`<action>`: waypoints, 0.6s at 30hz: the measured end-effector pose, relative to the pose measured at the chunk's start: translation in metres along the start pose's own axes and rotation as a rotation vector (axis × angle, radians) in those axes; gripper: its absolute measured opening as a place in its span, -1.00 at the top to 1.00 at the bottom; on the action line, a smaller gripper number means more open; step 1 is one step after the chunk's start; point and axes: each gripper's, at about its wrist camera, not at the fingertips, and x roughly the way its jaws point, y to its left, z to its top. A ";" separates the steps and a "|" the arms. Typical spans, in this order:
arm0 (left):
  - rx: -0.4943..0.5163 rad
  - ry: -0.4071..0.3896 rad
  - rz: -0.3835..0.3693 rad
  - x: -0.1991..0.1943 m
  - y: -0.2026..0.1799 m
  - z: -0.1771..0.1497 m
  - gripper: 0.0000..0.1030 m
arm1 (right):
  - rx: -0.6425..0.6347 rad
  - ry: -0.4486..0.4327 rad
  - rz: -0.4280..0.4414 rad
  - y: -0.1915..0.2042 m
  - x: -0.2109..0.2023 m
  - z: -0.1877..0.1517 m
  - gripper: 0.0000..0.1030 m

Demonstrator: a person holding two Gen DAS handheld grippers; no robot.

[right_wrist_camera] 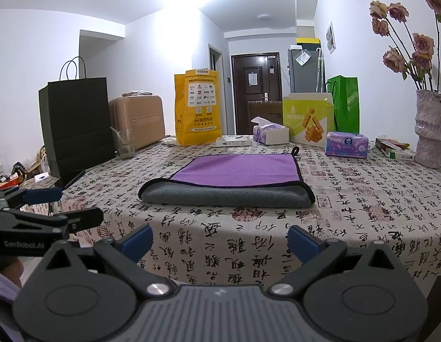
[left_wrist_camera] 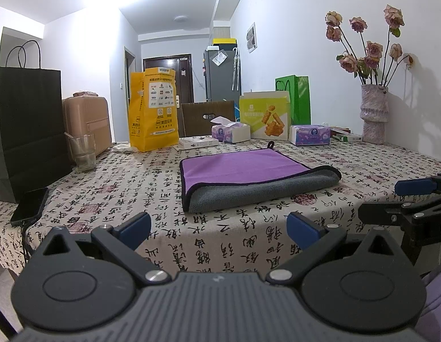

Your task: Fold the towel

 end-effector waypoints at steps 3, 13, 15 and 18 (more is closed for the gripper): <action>-0.002 0.001 0.002 -0.002 0.002 0.000 -1.00 | 0.002 0.001 -0.002 -0.001 0.000 0.000 -0.96; -0.001 -0.001 0.004 -0.002 0.003 0.001 -1.00 | 0.000 0.002 -0.006 -0.002 0.001 0.002 -0.96; -0.001 -0.002 0.006 -0.002 0.004 0.001 -1.00 | 0.000 0.003 -0.005 -0.002 0.001 0.002 -0.96; 0.000 -0.003 0.008 -0.001 0.004 0.002 -1.00 | -0.001 0.002 -0.006 -0.002 0.001 0.002 -0.96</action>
